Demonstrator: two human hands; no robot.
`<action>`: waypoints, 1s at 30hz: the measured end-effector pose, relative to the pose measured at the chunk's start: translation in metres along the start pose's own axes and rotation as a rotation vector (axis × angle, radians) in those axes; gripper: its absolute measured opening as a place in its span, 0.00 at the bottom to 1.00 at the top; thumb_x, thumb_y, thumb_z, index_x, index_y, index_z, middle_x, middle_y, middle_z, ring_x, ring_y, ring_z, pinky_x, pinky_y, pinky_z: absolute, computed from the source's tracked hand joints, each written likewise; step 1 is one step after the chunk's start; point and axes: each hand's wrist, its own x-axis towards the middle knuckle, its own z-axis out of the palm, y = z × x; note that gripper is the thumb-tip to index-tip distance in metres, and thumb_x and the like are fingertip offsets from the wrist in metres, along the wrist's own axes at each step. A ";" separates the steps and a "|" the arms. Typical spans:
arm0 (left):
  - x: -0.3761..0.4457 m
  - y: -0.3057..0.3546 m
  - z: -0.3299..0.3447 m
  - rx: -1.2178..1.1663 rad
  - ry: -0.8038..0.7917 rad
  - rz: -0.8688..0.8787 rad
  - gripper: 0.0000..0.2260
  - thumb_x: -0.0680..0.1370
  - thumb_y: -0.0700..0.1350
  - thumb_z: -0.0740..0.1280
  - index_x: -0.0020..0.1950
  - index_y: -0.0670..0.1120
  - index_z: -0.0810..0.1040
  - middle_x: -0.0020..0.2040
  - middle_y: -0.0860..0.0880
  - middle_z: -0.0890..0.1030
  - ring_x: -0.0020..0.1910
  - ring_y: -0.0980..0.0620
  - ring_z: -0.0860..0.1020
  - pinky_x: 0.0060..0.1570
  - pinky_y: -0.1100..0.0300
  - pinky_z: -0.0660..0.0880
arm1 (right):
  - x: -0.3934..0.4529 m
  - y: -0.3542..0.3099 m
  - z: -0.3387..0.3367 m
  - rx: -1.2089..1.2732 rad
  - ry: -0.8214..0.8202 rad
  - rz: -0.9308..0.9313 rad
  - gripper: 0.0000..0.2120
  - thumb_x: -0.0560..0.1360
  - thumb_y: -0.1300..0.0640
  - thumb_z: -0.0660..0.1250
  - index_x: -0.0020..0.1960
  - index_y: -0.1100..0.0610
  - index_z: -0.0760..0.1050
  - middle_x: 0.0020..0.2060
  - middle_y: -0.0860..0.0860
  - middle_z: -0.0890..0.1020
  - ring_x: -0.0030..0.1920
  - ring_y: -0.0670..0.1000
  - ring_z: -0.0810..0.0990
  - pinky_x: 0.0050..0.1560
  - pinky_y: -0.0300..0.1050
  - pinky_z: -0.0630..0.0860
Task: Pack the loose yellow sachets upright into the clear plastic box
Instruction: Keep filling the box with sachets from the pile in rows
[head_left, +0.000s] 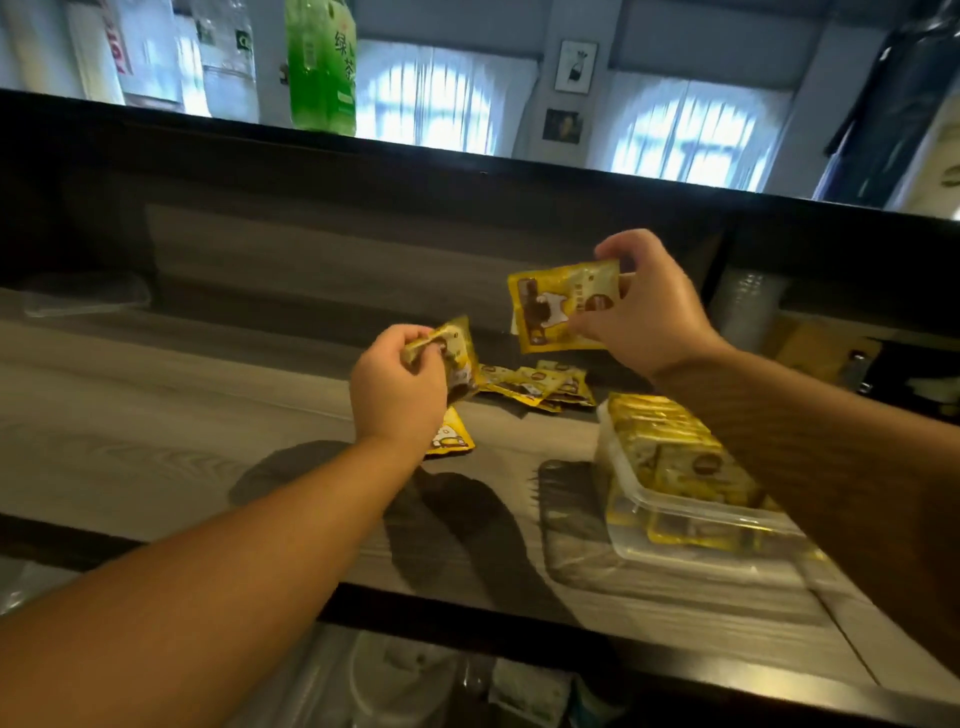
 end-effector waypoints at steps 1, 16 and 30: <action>-0.003 0.012 0.003 -0.036 0.001 -0.012 0.03 0.77 0.41 0.68 0.48 0.49 0.80 0.42 0.53 0.81 0.45 0.51 0.80 0.45 0.54 0.81 | -0.005 0.005 -0.013 -0.004 0.029 0.015 0.28 0.67 0.62 0.78 0.62 0.49 0.70 0.51 0.46 0.76 0.47 0.46 0.78 0.32 0.32 0.74; -0.077 0.121 0.040 0.257 -0.742 0.365 0.04 0.78 0.44 0.70 0.52 0.52 0.79 0.48 0.54 0.80 0.49 0.55 0.78 0.49 0.56 0.81 | -0.066 0.044 -0.122 0.293 0.213 0.225 0.11 0.78 0.62 0.65 0.59 0.52 0.74 0.46 0.44 0.80 0.44 0.44 0.80 0.30 0.34 0.76; -0.072 0.124 0.087 1.047 -0.861 0.619 0.23 0.74 0.50 0.73 0.66 0.50 0.71 0.64 0.45 0.71 0.64 0.41 0.70 0.60 0.43 0.72 | -0.081 0.066 -0.141 0.077 0.005 0.155 0.16 0.73 0.68 0.70 0.54 0.51 0.75 0.55 0.55 0.79 0.57 0.56 0.79 0.49 0.48 0.81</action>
